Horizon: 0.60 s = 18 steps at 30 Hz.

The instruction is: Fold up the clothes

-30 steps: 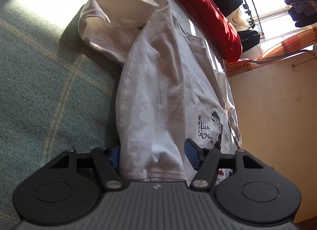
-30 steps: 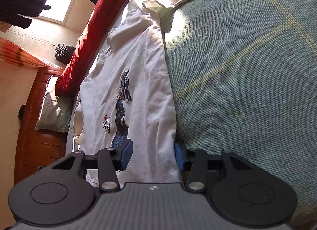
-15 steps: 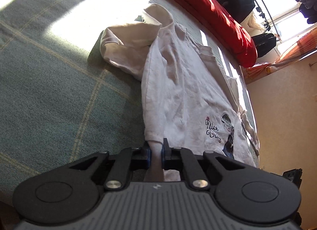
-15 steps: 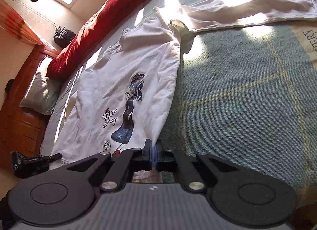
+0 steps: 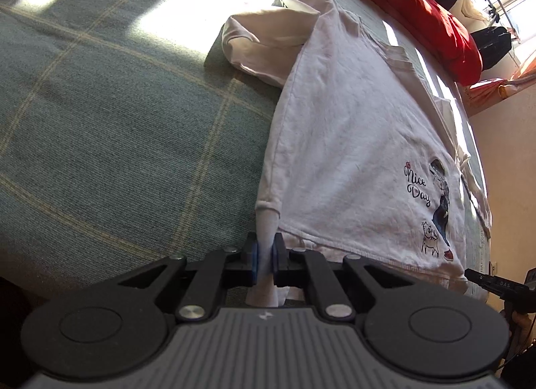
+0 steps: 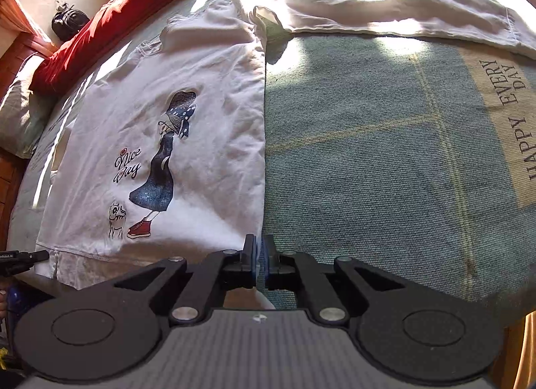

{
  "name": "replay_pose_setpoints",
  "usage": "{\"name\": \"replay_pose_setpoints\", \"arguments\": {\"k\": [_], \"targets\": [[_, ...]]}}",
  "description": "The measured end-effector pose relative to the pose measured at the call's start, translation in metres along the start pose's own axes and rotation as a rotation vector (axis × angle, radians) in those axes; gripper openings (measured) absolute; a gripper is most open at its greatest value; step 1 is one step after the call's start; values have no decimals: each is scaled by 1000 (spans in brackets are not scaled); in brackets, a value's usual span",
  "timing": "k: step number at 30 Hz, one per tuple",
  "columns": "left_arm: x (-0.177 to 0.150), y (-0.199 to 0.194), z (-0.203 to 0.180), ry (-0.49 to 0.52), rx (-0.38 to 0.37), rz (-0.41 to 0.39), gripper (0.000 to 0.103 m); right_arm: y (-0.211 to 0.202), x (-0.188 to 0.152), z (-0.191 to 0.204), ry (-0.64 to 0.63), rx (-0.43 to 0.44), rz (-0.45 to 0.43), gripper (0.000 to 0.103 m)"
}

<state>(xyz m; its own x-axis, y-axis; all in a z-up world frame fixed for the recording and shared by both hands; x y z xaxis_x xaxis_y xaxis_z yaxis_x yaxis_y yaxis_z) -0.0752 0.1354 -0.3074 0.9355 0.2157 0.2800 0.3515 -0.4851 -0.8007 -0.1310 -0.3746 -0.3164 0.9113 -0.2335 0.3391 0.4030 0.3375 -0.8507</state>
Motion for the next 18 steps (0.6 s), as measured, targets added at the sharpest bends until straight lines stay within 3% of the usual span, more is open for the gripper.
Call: {"name": "replay_pose_setpoints", "arguments": {"k": [1, 2, 4, 5, 7, 9, 11, 12, 13, 14, 15, 16, 18], "targets": [[1, -2, 1, 5, -4, -4, 11, 0, -1, -2, 8, 8, -2, 15], [2, -3, 2, 14, 0, -6, 13, 0, -2, -3, 16, 15, -5, 30], [6, -2, 6, 32, 33, -26, 23, 0, -4, -6, 33, 31, -9, 46], [7, 1, 9, 41, 42, -32, 34, 0, -5, -8, 41, 38, -11, 47], [9, 7, 13, 60, 58, -40, 39, 0, -7, -11, 60, 55, -16, 49], [10, 13, 17, 45, 31, -46, 44, 6, -10, -14, 104, 92, -26, 52], [12, 16, 14, 45, 18, -55, 56, 9, -11, -13, 143, 132, -40, 55], [12, 16, 13, 47, 13, -60, 56, 10, -11, -11, 150, 141, -47, 55], [12, 17, 11, 56, 28, -58, 53, 11, -12, -9, 155, 151, -52, 52], [11, 16, 9, 71, 50, -57, 45, 12, -13, -5, 155, 164, -45, 33], [9, 16, 7, 91, 72, -43, 31, 12, -13, 0, 151, 185, -35, 20], [7, 15, 6, 95, 78, -25, 10, 11, -14, 5, 124, 171, -29, 10], [3, 9, 3, 101, 96, -22, 9, 10, -15, 14, 68, 140, -17, 8]]}}
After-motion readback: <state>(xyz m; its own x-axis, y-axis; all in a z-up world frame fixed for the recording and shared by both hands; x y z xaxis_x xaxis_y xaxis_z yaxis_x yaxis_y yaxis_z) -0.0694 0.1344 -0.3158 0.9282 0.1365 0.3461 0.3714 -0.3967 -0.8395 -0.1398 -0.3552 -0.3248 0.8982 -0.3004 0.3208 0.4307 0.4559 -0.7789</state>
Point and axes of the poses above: each gripper's, at about its wrist camera, not at the fingertips, and y roughly the way its jaws point, z to its left, x to its top, the point moved 10 cm from there along y, roughly the way its jaws point, and after that the axes turned 4 degrees about -x, right-handed, at the moved point
